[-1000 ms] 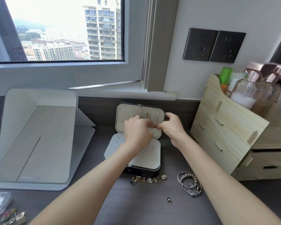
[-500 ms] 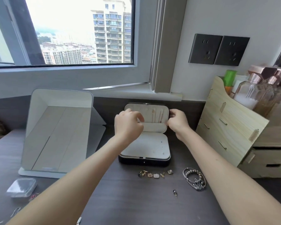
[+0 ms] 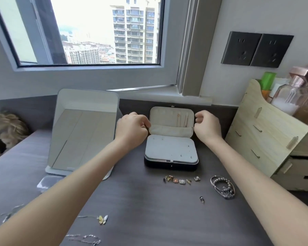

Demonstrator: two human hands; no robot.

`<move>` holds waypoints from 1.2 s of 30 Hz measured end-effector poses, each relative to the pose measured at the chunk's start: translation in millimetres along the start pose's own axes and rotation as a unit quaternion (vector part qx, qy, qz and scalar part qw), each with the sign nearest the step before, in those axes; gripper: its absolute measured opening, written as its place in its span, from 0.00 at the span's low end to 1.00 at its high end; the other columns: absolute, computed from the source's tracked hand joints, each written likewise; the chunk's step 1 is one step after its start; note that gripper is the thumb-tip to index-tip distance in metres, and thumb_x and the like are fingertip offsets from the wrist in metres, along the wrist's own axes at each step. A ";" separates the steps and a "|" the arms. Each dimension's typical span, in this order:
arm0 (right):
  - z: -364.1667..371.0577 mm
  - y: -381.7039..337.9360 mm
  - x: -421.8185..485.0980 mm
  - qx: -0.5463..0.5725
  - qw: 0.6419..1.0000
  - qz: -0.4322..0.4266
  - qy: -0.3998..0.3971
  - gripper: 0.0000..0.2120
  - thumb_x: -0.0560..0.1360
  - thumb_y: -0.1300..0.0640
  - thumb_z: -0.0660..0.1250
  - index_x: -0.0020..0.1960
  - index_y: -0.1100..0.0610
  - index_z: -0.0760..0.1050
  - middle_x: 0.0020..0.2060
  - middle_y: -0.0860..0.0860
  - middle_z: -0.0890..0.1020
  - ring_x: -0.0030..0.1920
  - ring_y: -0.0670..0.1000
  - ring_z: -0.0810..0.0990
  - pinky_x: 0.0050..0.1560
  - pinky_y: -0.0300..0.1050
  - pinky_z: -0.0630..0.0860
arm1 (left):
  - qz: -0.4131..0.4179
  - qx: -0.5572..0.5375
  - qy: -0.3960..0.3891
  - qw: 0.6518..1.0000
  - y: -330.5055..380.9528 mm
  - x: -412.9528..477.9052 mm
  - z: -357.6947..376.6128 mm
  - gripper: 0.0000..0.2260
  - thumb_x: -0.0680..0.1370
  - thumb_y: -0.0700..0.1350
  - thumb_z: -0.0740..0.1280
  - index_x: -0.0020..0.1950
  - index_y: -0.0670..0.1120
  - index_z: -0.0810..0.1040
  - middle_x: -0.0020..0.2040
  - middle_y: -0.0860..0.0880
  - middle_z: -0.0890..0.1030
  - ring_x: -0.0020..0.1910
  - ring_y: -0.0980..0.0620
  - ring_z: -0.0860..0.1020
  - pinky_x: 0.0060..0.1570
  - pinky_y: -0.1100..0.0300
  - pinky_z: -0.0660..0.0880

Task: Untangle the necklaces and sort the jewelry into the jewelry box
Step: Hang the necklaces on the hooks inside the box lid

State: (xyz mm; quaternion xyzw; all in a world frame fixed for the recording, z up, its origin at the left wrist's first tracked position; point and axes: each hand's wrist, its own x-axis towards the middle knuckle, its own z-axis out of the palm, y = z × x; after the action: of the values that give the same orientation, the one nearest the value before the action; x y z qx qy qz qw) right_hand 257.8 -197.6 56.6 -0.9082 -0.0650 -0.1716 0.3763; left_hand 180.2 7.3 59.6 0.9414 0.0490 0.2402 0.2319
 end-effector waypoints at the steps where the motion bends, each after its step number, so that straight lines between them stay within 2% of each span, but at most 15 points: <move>1: -3.2 -6.0 -11.9 -0.001 1.000 -0.031 -0.001 0.15 0.73 0.69 0.61 0.59 0.61 0.75 0.52 0.55 0.80 0.53 0.54 0.77 0.48 0.41 0.69 | 0.002 -0.003 -0.006 1.000 -2.8 -6.7 -7.0 0.15 0.72 0.36 0.60 0.46 0.51 0.83 0.45 0.49 0.77 0.48 0.46 0.75 0.46 0.58 0.69; 3: -6.9 -19.0 -39.1 0.011 0.995 -0.081 -0.049 0.09 0.74 0.65 0.63 0.52 0.59 0.78 0.47 0.52 0.81 0.49 0.50 0.78 0.47 0.40 0.71 | 0.009 -0.007 -0.034 0.999 -9.0 -23.6 -21.8 0.13 0.73 0.37 0.61 0.46 0.51 0.82 0.45 0.50 0.77 0.47 0.48 0.75 0.46 0.59 0.70; 6: -9.3 -41.1 -90.8 0.047 0.974 -0.117 -0.188 0.03 0.73 0.60 0.67 0.44 0.54 0.80 0.38 0.43 0.81 0.41 0.43 0.78 0.42 0.34 0.71 | 0.022 0.005 -0.098 0.995 -21.2 -56.6 -43.6 0.10 0.75 0.40 0.63 0.45 0.52 0.82 0.46 0.52 0.78 0.46 0.52 0.75 0.46 0.61 0.70; 8: -5.8 -53.3 -125.9 0.062 0.951 -0.134 -0.271 0.02 0.72 0.58 0.68 0.42 0.53 0.80 0.35 0.42 0.80 0.37 0.40 0.77 0.37 0.29 0.70 | 0.022 0.013 -0.151 0.988 -32.1 -80.4 -55.3 0.07 0.74 0.42 0.65 0.44 0.52 0.81 0.45 0.54 0.78 0.44 0.52 0.76 0.45 0.61 0.72; 10: 4.8 -60.8 -156.2 0.050 0.932 -0.171 -0.316 0.03 0.72 0.56 0.69 0.42 0.53 0.81 0.35 0.43 0.80 0.35 0.40 0.75 0.37 0.30 0.69 | 0.016 0.015 -0.180 0.983 -44.2 -103.5 -66.6 0.05 0.74 0.44 0.66 0.41 0.52 0.81 0.41 0.55 0.77 0.41 0.53 0.77 0.44 0.59 0.73; 13: 29.7 -68.1 -188.5 -0.008 0.916 -0.240 -0.321 0.06 0.73 0.52 0.68 0.46 0.54 0.80 0.40 0.45 0.80 0.40 0.43 0.74 0.43 0.36 0.68 | 0.000 0.033 -0.169 0.985 -63.3 -130.9 -85.1 0.04 0.73 0.44 0.68 0.40 0.49 0.82 0.37 0.53 0.77 0.40 0.53 0.75 0.44 0.58 0.71; 17: 62.1 -80.2 -210.2 -0.076 0.900 -0.278 -0.328 0.16 0.75 0.46 0.66 0.57 0.54 0.76 0.50 0.51 0.78 0.52 0.52 0.73 0.52 0.43 0.67 | -0.069 0.004 -0.139 0.988 -88.4 -154.1 -116.2 0.05 0.73 0.44 0.69 0.38 0.52 0.80 0.41 0.51 0.81 0.39 0.54 0.76 0.42 0.61 0.71; 20: 74.9 -87.6 -215.3 -0.062 0.900 -0.272 -0.333 0.12 0.74 0.48 0.67 0.53 0.54 0.77 0.50 0.52 0.77 0.53 0.54 0.73 0.51 0.43 0.66 | -0.089 -0.002 -0.129 0.988 -100.4 -164.8 -133.5 0.07 0.73 0.44 0.68 0.37 0.55 0.78 0.41 0.51 0.82 0.40 0.55 0.76 0.39 0.66 0.69; 24: 80.6 -92.5 -217.4 -0.054 0.897 -0.269 -0.346 0.07 0.75 0.53 0.66 0.47 0.56 0.76 0.51 0.53 0.77 0.54 0.54 0.73 0.52 0.43 0.66 | -0.102 -0.028 -0.121 0.987 -100.6 -172.8 -139.6 0.09 0.74 0.40 0.68 0.38 0.53 0.79 0.35 0.57 0.79 0.36 0.65 0.75 0.34 0.73 0.68; 27: 78.1 -94.7 -218.3 -0.030 0.894 -0.279 -0.349 0.04 0.76 0.54 0.65 0.45 0.53 0.72 0.49 0.52 0.78 0.50 0.51 0.72 0.47 0.40 0.63 | -0.091 -0.079 -0.147 0.982 -100.6 -175.4 -132.1 0.08 0.74 0.41 0.70 0.38 0.53 0.80 0.34 0.61 0.80 0.38 0.65 0.76 0.37 0.73 0.68; 29: 73.5 -99.7 -217.4 0.018 0.901 -0.259 -0.348 0.06 0.76 0.55 0.66 0.42 0.51 0.69 0.44 0.51 0.78 0.45 0.48 0.71 0.45 0.39 0.63 | -0.082 -0.114 -0.190 0.972 -99.5 -177.5 -125.3 0.02 0.72 0.47 0.71 0.43 0.54 0.82 0.41 0.57 0.83 0.44 0.63 0.78 0.44 0.69 0.70; 30: 69.3 -104.4 -215.9 0.058 0.903 -0.239 -0.352 0.09 0.75 0.57 0.66 0.39 0.50 0.68 0.40 0.49 0.77 0.42 0.48 0.71 0.44 0.41 0.66 | -0.077 -0.136 -0.219 0.963 -95.8 -179.3 -121.0 0.06 0.70 0.51 0.71 0.46 0.53 0.82 0.45 0.56 0.83 0.47 0.62 0.78 0.47 0.68 0.71; 33: 47.0 -122.3 -206.2 0.156 0.906 -0.209 -0.334 0.13 0.73 0.61 0.68 0.35 0.49 0.69 0.34 0.50 0.78 0.36 0.52 0.75 0.43 0.49 0.74 | -0.088 -0.266 -0.264 0.923 -77.5 -182.6 -105.2 0.09 0.74 0.42 0.71 0.53 0.45 0.81 0.51 0.51 0.83 0.52 0.61 0.79 0.53 0.70 0.72; 34: 36.3 -127.8 -202.0 0.176 0.906 -0.211 -0.322 0.11 0.73 0.63 0.68 0.36 0.51 0.70 0.34 0.52 0.79 0.36 0.53 0.77 0.41 0.48 0.75 | -0.094 -0.309 -0.252 0.912 -71.4 -181.3 -100.4 0.08 0.74 0.40 0.70 0.53 0.43 0.81 0.50 0.49 0.84 0.51 0.58 0.80 0.53 0.68 0.73; 36: 11.0 -135.4 -192.9 0.229 0.903 -0.199 -0.304 0.06 0.73 0.66 0.68 0.39 0.58 0.73 0.34 0.55 0.81 0.33 0.49 0.78 0.36 0.40 0.75 | -0.108 -0.378 -0.211 0.895 -61.3 -176.8 -96.0 0.04 0.74 0.39 0.69 0.48 0.41 0.81 0.41 0.47 0.83 0.43 0.54 0.81 0.46 0.65 0.75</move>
State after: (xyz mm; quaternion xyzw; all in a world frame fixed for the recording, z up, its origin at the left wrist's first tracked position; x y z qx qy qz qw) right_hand 47.3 -91.8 69.3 -0.7730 -0.3928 0.0611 0.4944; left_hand -19.8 65.3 30.1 0.8001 0.0056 0.0096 0.5998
